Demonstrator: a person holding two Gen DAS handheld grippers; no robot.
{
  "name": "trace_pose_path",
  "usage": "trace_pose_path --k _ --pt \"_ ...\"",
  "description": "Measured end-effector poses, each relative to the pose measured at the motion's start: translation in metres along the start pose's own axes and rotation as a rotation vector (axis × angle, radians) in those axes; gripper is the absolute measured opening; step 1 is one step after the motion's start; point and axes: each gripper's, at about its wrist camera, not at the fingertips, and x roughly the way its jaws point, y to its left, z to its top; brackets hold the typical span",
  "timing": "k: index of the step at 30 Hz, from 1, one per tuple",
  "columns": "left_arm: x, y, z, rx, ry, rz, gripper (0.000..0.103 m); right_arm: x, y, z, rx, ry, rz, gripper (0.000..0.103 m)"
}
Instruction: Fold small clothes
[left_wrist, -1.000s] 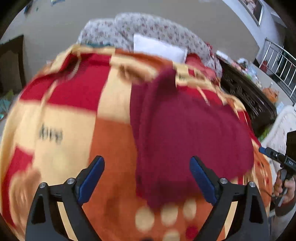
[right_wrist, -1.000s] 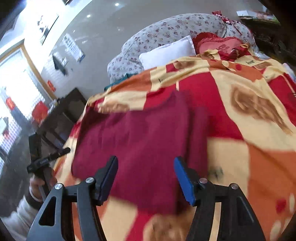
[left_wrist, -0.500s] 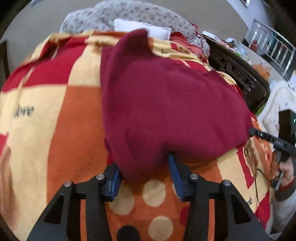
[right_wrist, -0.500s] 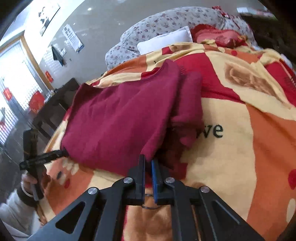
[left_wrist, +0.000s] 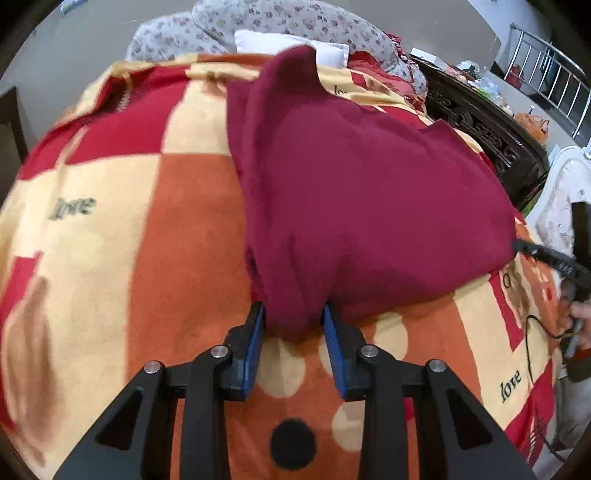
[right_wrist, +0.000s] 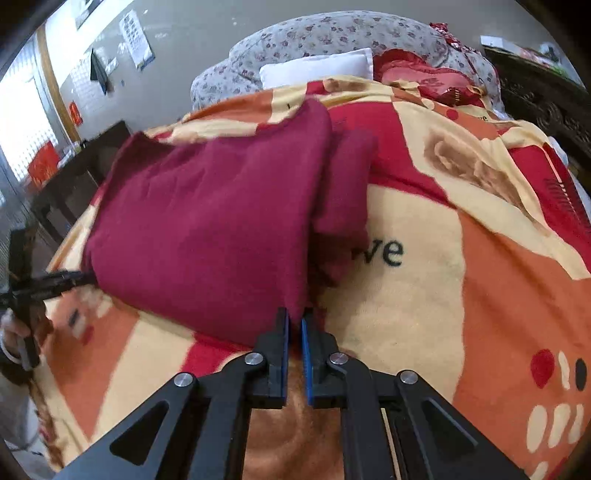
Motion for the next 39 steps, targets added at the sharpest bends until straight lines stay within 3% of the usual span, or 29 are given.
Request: trace_pose_path --k 3,5,7,10,20,26,32,36,39 --pt "-0.013 -0.008 0.000 0.020 -0.027 0.059 0.033 -0.022 0.005 0.005 0.012 -0.032 -0.016 0.013" --pt "-0.019 -0.012 0.003 0.013 -0.043 0.076 0.040 -0.030 0.014 0.008 0.006 -0.057 -0.018 0.021" --pt "-0.024 -0.018 0.005 0.005 -0.075 0.085 0.063 -0.032 0.026 0.012 0.007 -0.064 0.023 0.031" --pt "-0.031 -0.026 0.011 0.000 -0.134 0.105 0.077 -0.021 0.052 0.021 -0.041 -0.042 0.065 0.035" --pt "-0.002 -0.031 0.039 -0.007 -0.153 0.187 0.077 0.041 0.125 0.083 -0.099 -0.060 0.181 0.041" --pt "0.016 -0.013 0.032 -0.069 -0.141 0.138 0.077 0.097 0.185 0.128 -0.178 -0.073 0.220 0.041" --pt "0.029 0.012 0.026 -0.179 -0.130 0.025 0.083 0.158 0.226 0.164 -0.188 -0.079 0.236 0.039" --pt "0.032 0.011 0.024 -0.163 -0.143 0.015 0.087 0.203 0.245 0.171 -0.240 -0.007 0.174 0.039" --pt "0.033 0.009 0.023 -0.151 -0.148 0.008 0.092 0.214 0.251 0.170 -0.260 -0.017 0.145 0.040"
